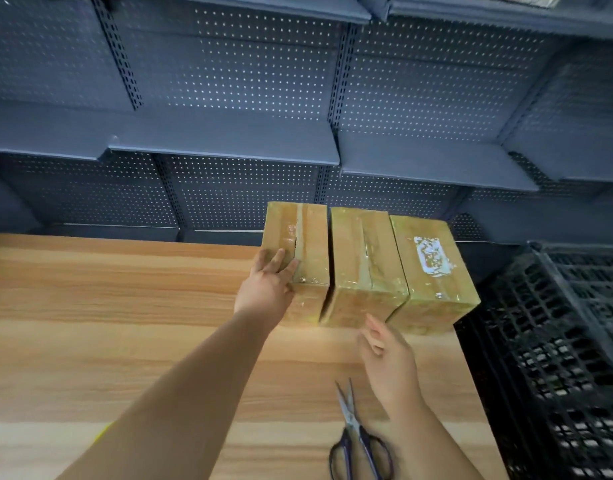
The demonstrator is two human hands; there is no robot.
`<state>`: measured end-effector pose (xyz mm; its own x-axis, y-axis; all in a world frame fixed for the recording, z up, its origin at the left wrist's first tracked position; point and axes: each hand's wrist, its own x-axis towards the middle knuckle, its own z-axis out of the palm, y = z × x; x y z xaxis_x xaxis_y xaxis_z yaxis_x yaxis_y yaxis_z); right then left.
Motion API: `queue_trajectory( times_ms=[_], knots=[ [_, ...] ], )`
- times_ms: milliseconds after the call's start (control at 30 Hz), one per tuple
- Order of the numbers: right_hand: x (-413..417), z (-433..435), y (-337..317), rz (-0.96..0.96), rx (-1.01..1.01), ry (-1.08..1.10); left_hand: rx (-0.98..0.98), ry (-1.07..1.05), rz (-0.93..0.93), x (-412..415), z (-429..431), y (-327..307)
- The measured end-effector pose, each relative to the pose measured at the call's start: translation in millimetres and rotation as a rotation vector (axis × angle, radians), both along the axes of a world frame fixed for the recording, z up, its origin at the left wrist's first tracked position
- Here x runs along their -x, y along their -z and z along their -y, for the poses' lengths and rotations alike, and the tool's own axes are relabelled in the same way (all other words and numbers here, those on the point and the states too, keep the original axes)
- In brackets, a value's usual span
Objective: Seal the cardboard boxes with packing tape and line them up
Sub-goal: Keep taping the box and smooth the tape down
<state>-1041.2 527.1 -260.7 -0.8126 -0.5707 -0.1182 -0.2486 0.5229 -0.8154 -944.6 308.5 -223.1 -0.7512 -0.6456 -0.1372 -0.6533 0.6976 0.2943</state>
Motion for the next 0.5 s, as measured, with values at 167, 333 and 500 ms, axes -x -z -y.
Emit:
queue_trajectory(
  times_ms=[167, 333, 500],
  knots=[
    [-17.3, -0.1, 6.4, 0.045, 0.002, -0.053, -0.04, 0.055, -0.037, 1.8, 2.2, -12.4],
    [-74.0, 27.8, 15.1, 0.01, -0.088, -0.326, -0.084, -0.091, -0.337, -78.5, 18.8, -32.0],
    [-162.4, 72.3, 10.6, 0.092, -0.149, -0.601, -0.037, -0.215, -0.238, -223.8, 31.1, -23.5]
  ],
)
